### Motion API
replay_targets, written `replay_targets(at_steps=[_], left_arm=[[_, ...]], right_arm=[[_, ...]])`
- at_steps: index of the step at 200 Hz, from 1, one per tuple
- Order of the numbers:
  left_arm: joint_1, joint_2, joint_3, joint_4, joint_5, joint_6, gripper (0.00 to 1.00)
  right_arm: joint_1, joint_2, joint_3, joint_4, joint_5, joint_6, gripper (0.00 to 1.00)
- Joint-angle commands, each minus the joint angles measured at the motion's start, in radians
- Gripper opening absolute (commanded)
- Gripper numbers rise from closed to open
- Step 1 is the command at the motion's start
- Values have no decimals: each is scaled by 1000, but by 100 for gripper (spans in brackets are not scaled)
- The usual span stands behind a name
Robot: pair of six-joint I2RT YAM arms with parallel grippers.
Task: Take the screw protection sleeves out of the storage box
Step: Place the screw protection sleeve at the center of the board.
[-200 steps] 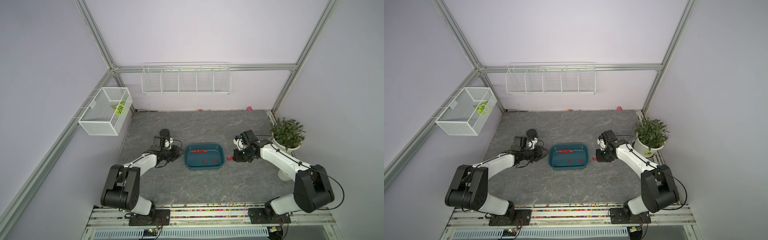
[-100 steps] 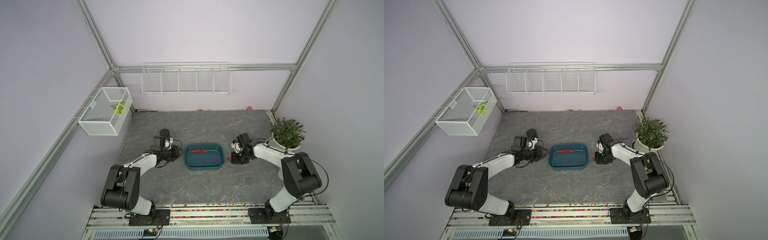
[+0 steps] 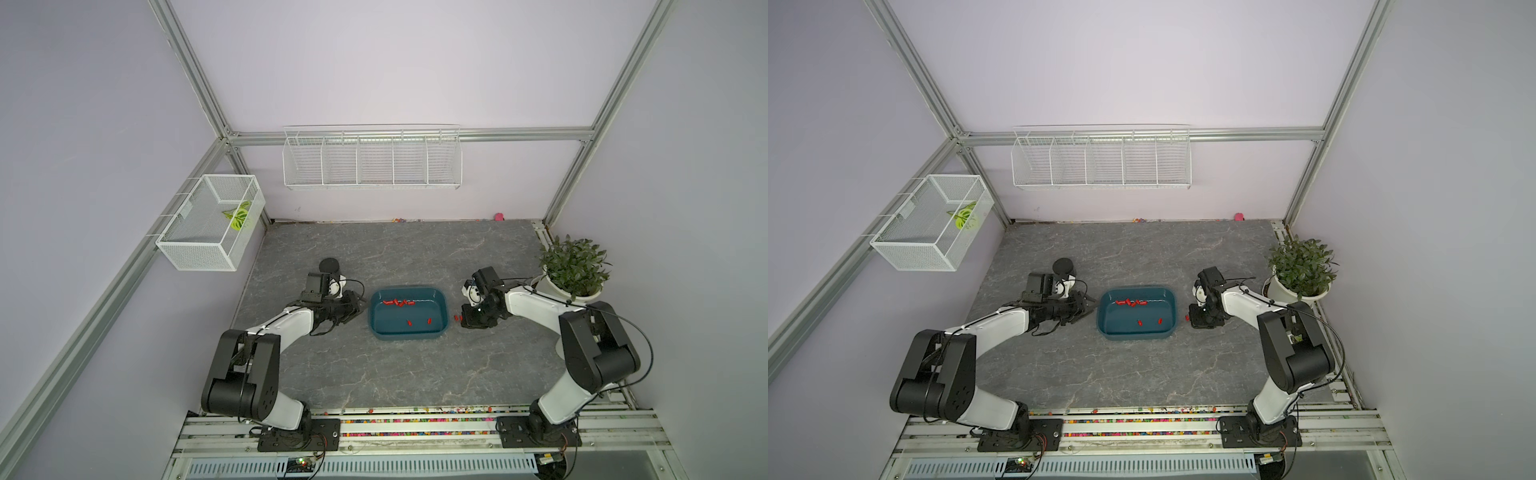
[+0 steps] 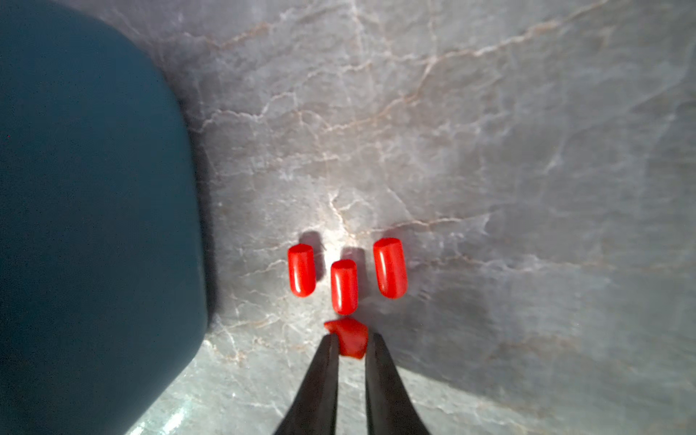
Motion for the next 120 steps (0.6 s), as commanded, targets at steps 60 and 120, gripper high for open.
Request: replay_targets(at_steps=[60, 120], left_arm=[[-3, 2, -5, 4, 16, 13, 44], [-4, -1, -6, 5, 14, 13, 44]], right_arm=[[-3, -44, -8, -61, 23, 6, 27], [0, -104, 8, -104, 50, 3, 32]])
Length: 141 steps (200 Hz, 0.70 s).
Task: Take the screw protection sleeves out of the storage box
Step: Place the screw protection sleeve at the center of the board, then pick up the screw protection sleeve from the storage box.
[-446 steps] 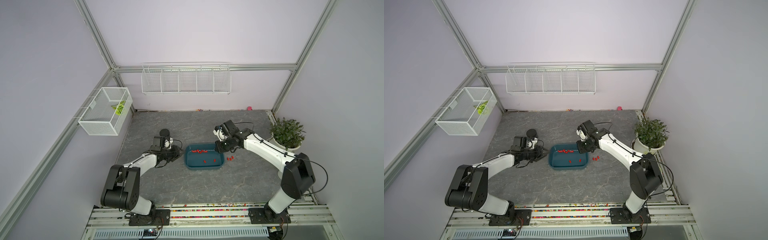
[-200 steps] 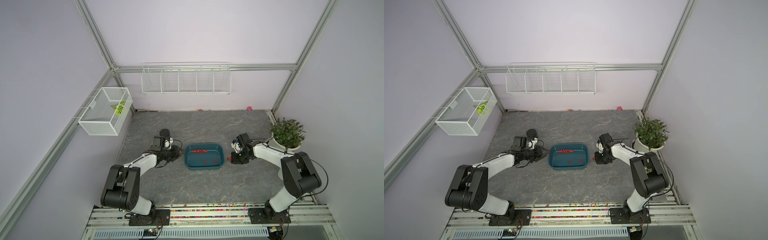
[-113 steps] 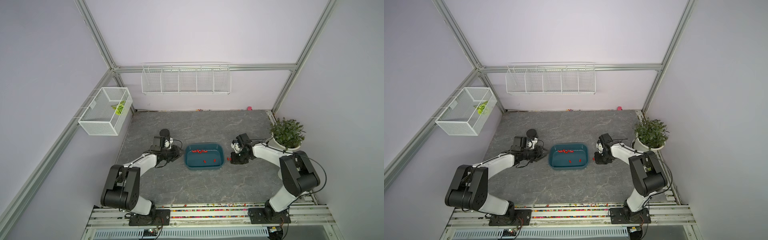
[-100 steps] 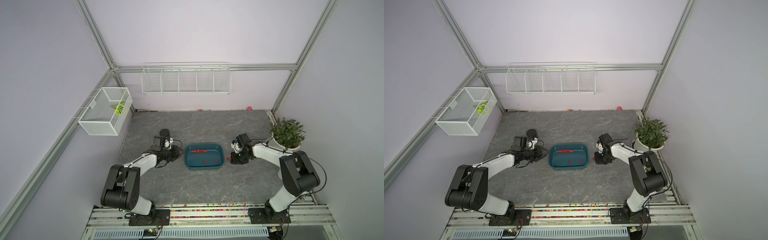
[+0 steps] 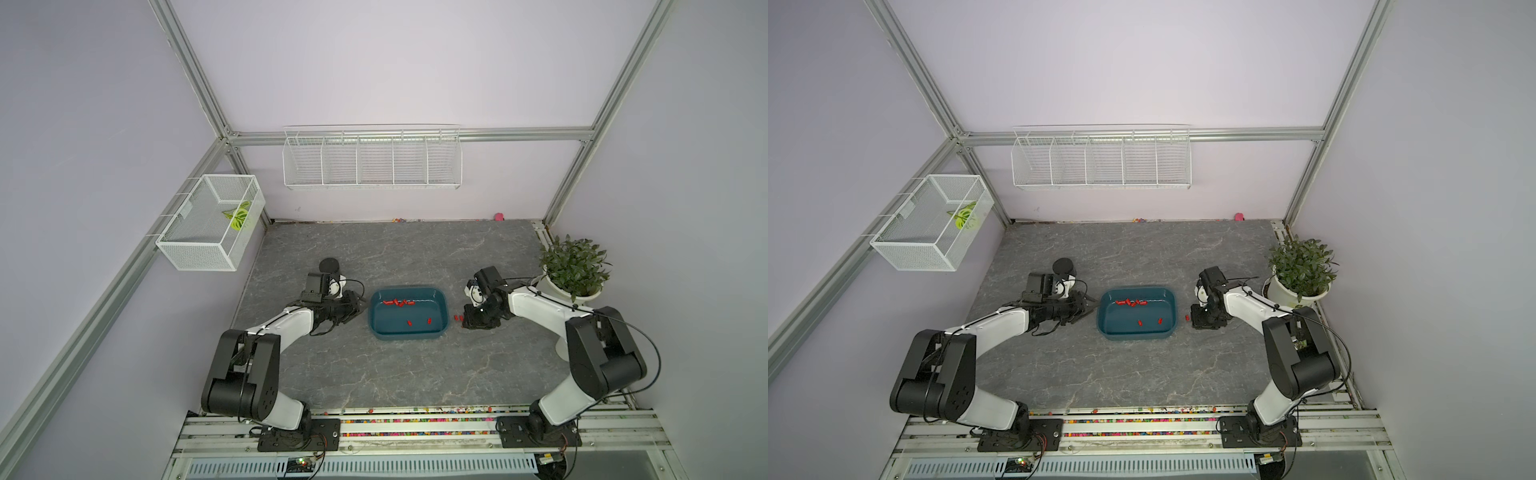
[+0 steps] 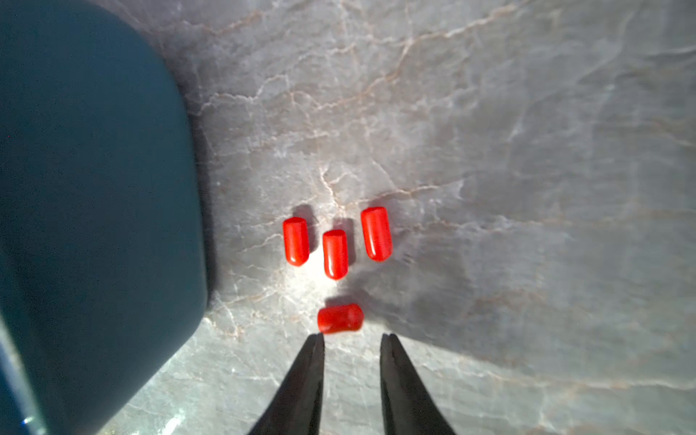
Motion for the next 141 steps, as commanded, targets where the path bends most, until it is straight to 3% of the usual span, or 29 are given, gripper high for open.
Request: replay_targets(at_steps=[1, 76, 141], left_arm=[[-4, -1, -6, 5, 14, 13, 44], [-4, -3, -7, 8, 14, 11, 44], [-4, -5, -15, 18, 14, 8, 44]], right_arm=[[0, -48, 9, -44, 20, 1, 32], [32, -146, 88, -126, 0, -9, 35], [201, -126, 293, -161, 38, -1, 37]])
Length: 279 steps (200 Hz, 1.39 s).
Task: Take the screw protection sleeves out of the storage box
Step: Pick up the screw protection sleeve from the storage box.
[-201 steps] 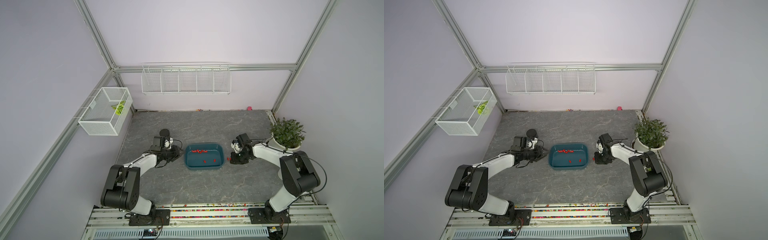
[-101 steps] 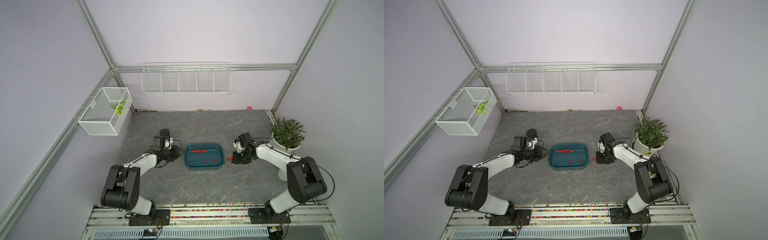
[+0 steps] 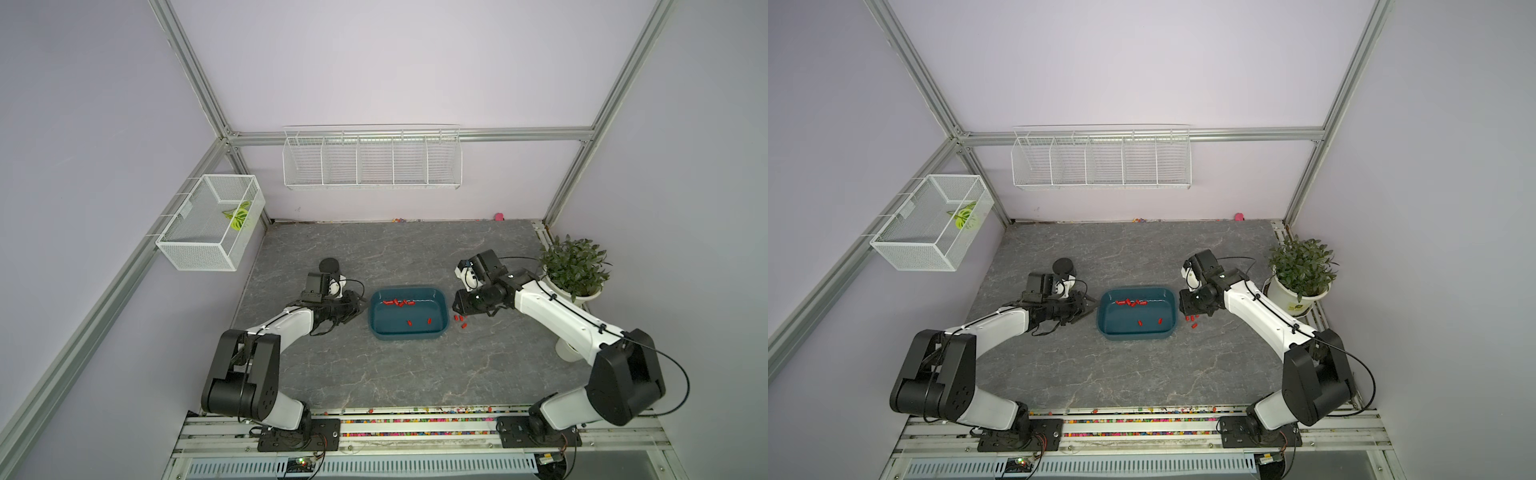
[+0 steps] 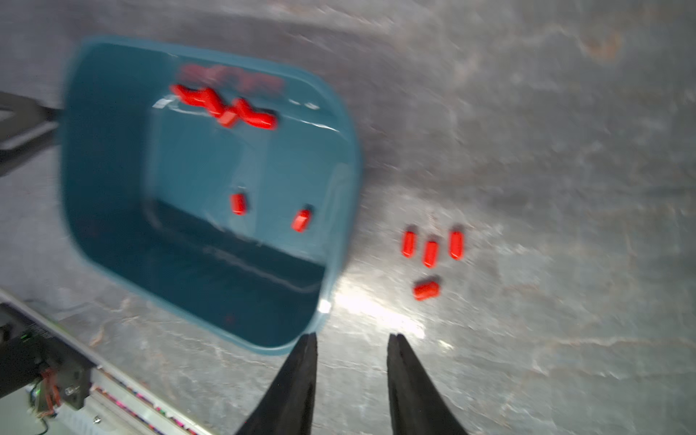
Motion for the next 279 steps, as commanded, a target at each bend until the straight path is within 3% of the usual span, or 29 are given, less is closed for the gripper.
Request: replay_targets(at_steps=[1, 130, 173, 279], left_arm=[[-4, -5, -14, 15, 14, 8, 44], [-3, -20, -11, 3, 8, 15, 44], [-3, -14, -11, 4, 11, 16, 44], [-4, -25, -14, 4, 5, 14, 44]], right_arm=[[52, 5, 68, -16, 14, -1, 37], [265, 515, 445, 101, 121, 1, 29], [273, 574, 457, 163, 140, 9, 25], [281, 676, 476, 220, 170, 3, 27]])
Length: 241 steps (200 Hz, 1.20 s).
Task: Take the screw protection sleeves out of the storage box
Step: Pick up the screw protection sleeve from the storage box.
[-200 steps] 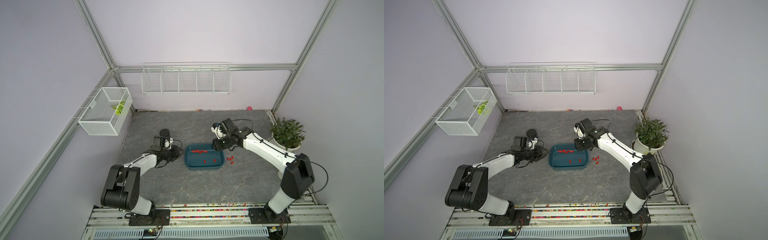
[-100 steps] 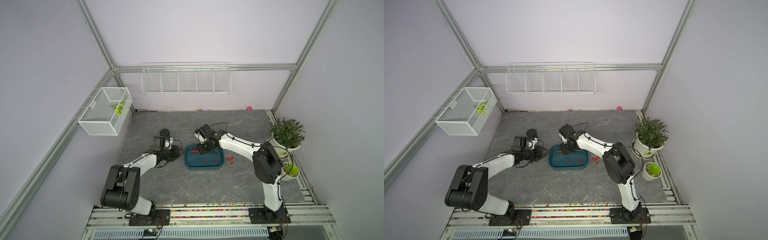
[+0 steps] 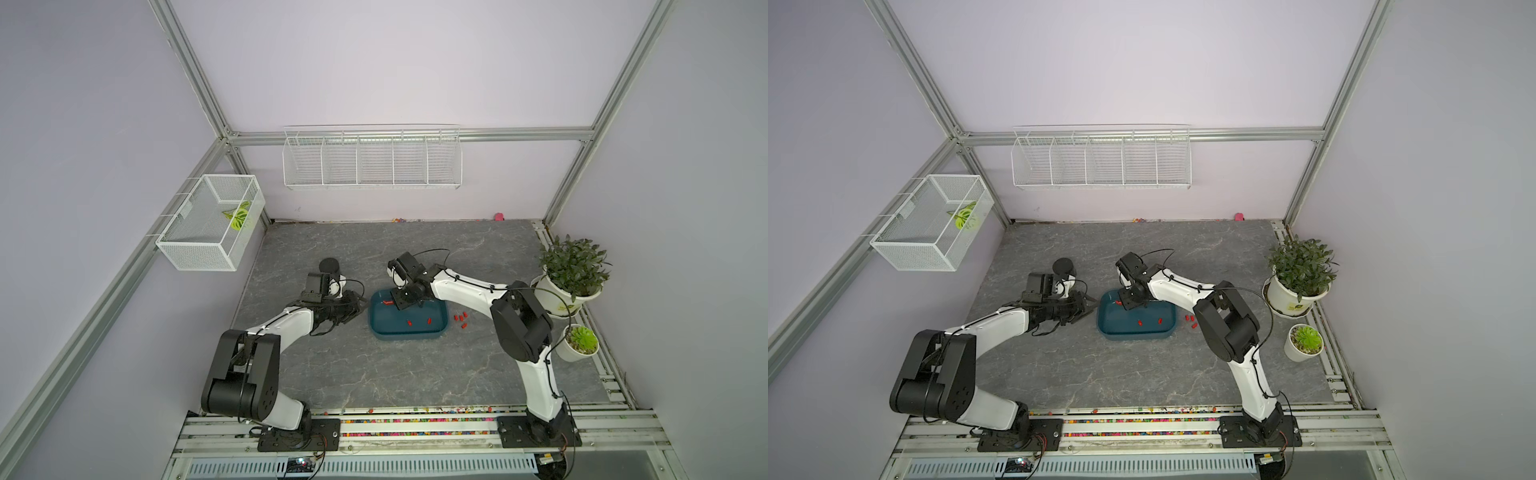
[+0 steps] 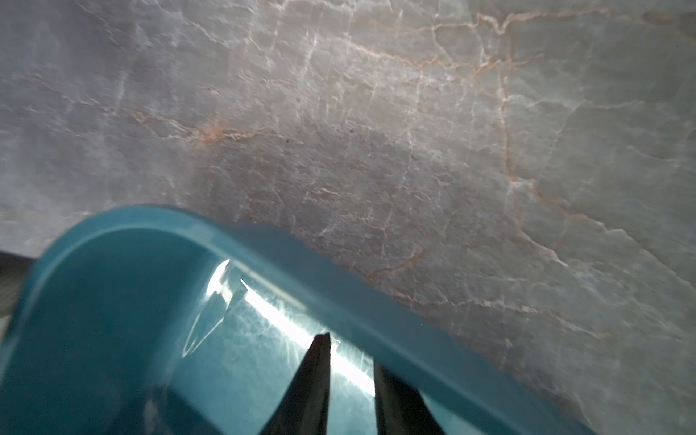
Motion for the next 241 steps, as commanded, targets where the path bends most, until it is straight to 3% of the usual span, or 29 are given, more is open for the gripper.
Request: replay_targets(at_steps=[1, 112, 241], left_arm=[[-4, -25, -13, 3, 6, 13, 44], [-4, -26, -13, 6, 9, 14, 44], [-4, -33, -16, 3, 9, 16, 44]], right_arm=[[9, 30, 28, 8, 20, 1, 27], [19, 95, 92, -24, 43, -6, 31], [26, 115, 114, -54, 59, 5, 12]])
